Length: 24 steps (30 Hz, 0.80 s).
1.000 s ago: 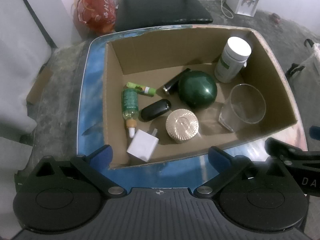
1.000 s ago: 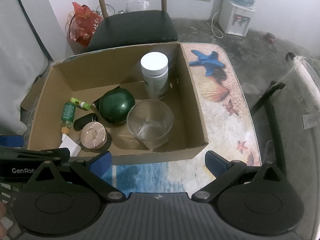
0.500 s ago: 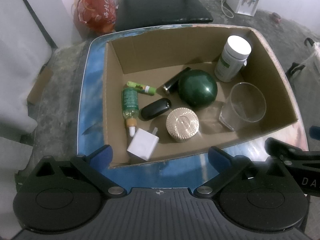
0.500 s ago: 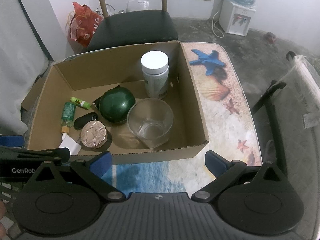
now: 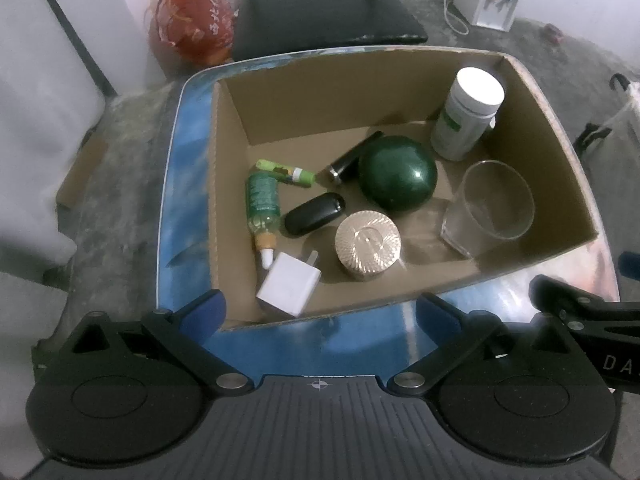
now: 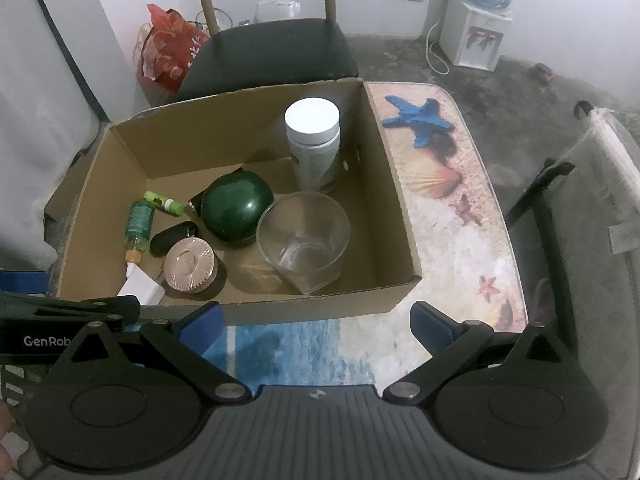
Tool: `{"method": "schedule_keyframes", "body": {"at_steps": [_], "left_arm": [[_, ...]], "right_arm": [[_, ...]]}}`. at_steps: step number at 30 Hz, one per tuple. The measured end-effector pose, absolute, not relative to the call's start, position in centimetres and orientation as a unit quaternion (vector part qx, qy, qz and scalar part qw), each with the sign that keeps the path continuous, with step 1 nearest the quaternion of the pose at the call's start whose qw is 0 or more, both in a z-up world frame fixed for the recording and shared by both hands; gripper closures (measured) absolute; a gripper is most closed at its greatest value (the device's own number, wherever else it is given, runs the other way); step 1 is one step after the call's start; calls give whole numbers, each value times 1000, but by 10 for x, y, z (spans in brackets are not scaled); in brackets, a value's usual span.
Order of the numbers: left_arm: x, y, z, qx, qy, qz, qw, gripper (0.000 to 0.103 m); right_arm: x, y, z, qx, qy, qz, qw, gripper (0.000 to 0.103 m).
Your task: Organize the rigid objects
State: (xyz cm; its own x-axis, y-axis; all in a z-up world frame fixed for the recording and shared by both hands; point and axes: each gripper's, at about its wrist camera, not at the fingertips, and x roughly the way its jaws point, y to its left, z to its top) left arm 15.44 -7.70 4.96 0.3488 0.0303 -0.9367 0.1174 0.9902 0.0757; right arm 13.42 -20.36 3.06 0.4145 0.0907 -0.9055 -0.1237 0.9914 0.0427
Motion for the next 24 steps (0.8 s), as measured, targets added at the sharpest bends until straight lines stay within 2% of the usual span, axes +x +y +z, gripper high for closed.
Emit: {"method": "schedule_keyframes", "body": {"at_steps": [24], "left_arm": [[163,-70,52,60,565,-31,822,1]], "right_arm": [[142,-199,35,-18,524,64,849,2]]}}
